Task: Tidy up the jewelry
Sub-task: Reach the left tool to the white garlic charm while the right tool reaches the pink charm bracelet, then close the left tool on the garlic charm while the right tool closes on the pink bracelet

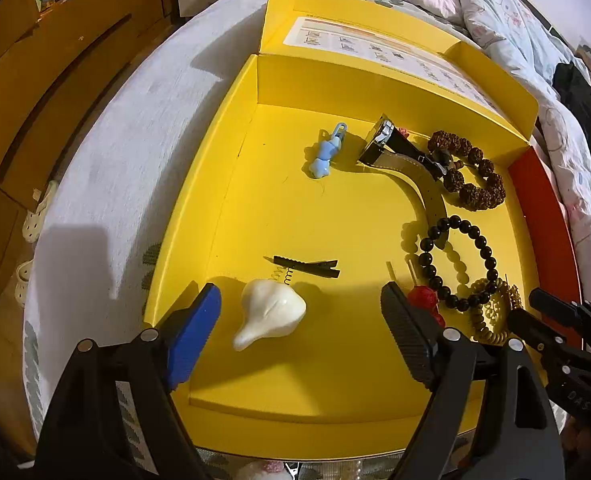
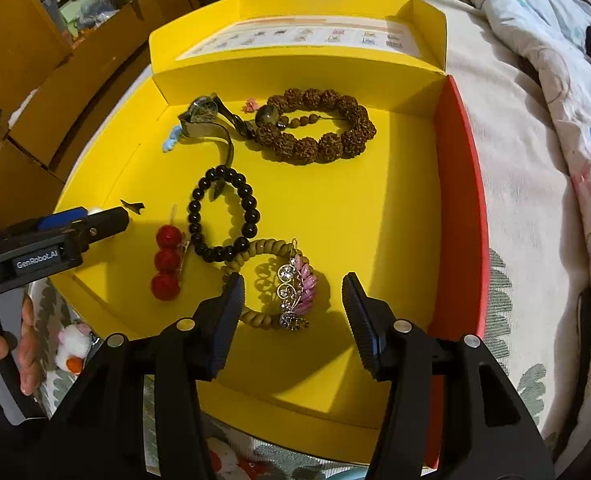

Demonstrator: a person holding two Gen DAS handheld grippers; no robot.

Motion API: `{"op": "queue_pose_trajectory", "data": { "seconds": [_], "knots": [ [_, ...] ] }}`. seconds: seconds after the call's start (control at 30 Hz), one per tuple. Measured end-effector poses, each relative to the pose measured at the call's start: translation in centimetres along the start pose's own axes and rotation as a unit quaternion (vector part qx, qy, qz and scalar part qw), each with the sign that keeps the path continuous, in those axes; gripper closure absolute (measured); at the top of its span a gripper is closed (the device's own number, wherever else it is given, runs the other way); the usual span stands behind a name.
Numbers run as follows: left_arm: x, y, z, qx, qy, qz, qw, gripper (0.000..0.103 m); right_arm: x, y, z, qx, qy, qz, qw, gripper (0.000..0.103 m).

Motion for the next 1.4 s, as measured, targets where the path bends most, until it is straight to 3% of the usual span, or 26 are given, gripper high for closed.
{"op": "queue_pose_trajectory", "data": {
  "seconds": [0.17,0.3,0.4,0.5,0.67,0.8,0.9,1.4],
  "knots": [
    [0.5,-0.2,0.4,-0.001,-0.009,0.007,0.9999,0.022,-0.3,0.0,0.8,-0.005,0.022,-0.004,1.0,0.054],
    [0.7,-0.3,0.5,-0.001,-0.007,0.007,0.9999,0.022,-0.4,-0.1,1.3,-0.007,0.022,-0.006,1.0,0.072],
    [0.8,-0.4,0.6,-0.001,-0.004,0.005,1.0,0.023,-0.1,0.0,1.4,-0.008,0.013,0.0,1.0,0.079],
    [0.7,-0.5,0.7,-0.003,-0.001,0.002,1.0,0.033,0.2,0.0,1.2,-0.01,-0.001,0.009,1.0,0.082],
    [0.0,-0.6,0.4,0.002,0.003,-0.011,0.9999,0.047,0.7,0.1,0.8,-0.007,-0.017,0.019,1.0,0.085],
    [-0.5,-0.7,0.1,0.001,0.022,-0.017,0.9996,0.069,1.0,0.0,0.2,0.001,-0.029,0.025,0.999,0.086],
    [-0.8,-0.7,0.3,-0.003,0.045,-0.026,0.9986,0.069,1.2,0.0,-0.1,0.003,-0.033,0.028,0.999,0.086],
    [-0.7,-0.6,-0.1,0.0,0.044,-0.027,0.9987,0.069,2.0,0.0,-1.5,0.015,-0.056,0.042,0.997,0.086]
  ]
}}
Point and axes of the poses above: each gripper's, at about its wrist camera, not at the fingertips, and z roughly the way its jaws point, x to its right, y to its underside, the point moved 4 cm from there along z, roughly the way its jaws point, and after that the axes turned 10 degrees about -x, right-handed, at the moved point
